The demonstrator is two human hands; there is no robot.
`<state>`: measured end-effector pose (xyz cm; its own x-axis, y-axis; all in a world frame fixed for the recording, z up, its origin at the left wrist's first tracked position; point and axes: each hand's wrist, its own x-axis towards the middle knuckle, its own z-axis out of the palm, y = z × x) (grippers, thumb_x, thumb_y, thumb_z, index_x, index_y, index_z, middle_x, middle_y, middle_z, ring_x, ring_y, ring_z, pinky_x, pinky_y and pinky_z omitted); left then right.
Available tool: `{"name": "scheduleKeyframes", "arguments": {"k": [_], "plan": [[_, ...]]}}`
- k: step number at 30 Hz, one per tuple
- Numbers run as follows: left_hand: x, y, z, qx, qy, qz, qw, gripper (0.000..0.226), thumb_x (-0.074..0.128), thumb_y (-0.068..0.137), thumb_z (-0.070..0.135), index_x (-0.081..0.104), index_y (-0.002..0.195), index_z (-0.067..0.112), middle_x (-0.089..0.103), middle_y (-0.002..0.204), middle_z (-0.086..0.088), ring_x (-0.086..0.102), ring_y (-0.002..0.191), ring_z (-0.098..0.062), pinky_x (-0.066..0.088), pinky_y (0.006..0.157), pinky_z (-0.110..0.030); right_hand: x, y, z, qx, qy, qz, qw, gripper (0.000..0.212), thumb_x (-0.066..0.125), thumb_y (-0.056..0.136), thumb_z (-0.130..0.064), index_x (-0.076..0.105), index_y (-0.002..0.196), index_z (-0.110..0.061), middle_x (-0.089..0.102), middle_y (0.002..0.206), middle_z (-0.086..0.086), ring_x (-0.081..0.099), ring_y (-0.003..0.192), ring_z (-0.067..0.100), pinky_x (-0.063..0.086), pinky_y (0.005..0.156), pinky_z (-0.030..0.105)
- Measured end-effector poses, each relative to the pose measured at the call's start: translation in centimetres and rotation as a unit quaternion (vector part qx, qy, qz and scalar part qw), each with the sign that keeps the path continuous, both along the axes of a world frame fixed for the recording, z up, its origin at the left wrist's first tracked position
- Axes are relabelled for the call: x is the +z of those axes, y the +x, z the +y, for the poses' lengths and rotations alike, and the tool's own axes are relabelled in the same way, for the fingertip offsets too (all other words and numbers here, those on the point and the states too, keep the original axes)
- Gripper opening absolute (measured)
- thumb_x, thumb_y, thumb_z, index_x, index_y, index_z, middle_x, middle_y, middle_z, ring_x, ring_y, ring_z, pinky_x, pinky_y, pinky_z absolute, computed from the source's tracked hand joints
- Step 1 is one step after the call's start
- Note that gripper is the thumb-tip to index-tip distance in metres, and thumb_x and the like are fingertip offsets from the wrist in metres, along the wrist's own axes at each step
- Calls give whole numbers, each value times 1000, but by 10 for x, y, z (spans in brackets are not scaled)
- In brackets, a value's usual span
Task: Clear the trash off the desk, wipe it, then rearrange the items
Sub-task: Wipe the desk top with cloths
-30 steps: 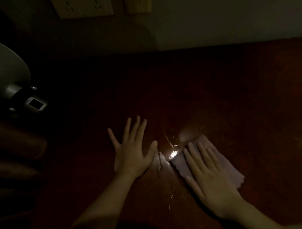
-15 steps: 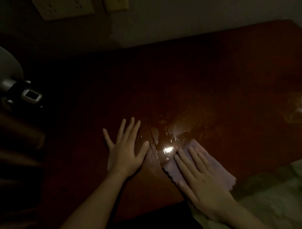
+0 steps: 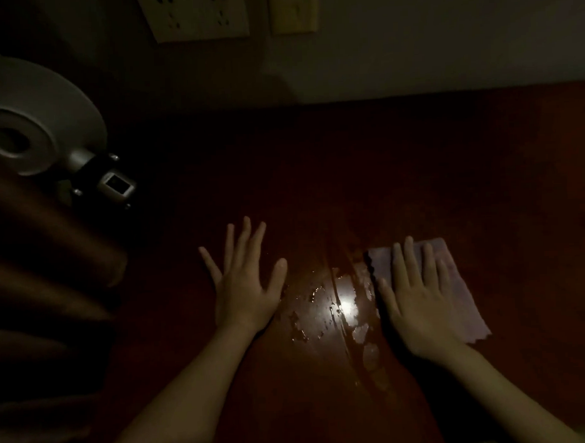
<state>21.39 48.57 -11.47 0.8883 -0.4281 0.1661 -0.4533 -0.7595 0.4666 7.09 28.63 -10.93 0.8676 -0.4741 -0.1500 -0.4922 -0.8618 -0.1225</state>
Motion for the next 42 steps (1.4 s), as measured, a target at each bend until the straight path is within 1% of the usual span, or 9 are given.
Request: {"name": "scheduleKeyframes", "arguments": {"k": [14,17,20,22,25,28,35,38,42], "plan": [[-2,50,-7,23,112,19,993,69,13,90,62,11,152,32,-5,156,13,-11,146,-8,-22,114,-46,-5,188,-8,139,7,-17,990,69,-5,92,-54,-14,149,-16,-21,156,7,-25,142,28,-16,116,44],[-2,54,-4,35,107,27,993,67,14,91,61,10,152,32,1,159,9,-8,147,-8,-15,116,-51,-3,166,19,270,7,-31,962,61,8,100,-50,-10,147,-15,-15,156,8,-20,143,29,-15,115,43],[-3,55,-4,37,96,33,994,66,14,93,61,10,151,31,7,160,6,-3,148,-11,-9,116,-56,-2,108,7,327,-7,-40,944,61,17,102,-48,15,151,-12,12,159,10,3,147,30,3,116,44],[-3,56,-6,38,90,34,995,67,14,93,62,12,152,30,9,160,5,-1,148,-12,-9,116,-55,-2,98,-20,307,-32,-34,950,60,14,102,-49,18,150,-13,14,158,8,3,147,27,0,117,42],[0,59,-8,43,80,38,995,67,13,92,59,11,151,30,7,160,6,-3,148,-11,-14,116,-52,-1,144,-35,215,-35,-30,976,64,-1,97,-54,-7,150,-18,-15,157,4,-22,144,22,-25,112,33],[-1,63,-9,41,60,36,997,64,11,93,55,12,151,30,5,159,9,-6,147,-7,-16,116,-50,-8,195,-9,163,0,-20,986,66,-12,89,-56,-23,144,-21,-29,152,4,-31,140,25,-26,112,38],[-8,74,0,9,-62,36,997,57,18,96,47,19,149,28,13,158,7,2,147,-6,-13,117,-52,-1,72,43,297,-20,-39,954,61,23,101,-45,19,150,-9,15,158,12,8,146,32,11,114,46],[-6,77,-1,-8,-61,33,998,62,15,94,49,22,150,24,14,159,4,2,147,-10,-17,116,-49,0,56,31,260,-62,-31,963,60,15,102,-47,16,151,-12,15,158,9,6,147,26,4,116,41],[-7,77,2,-39,-56,27,997,67,14,91,50,24,151,21,15,159,2,3,148,-12,-20,114,-46,-2,87,56,112,-31,-36,993,64,-2,97,-53,-4,150,-17,-11,157,4,-19,144,25,-17,114,38]]}}
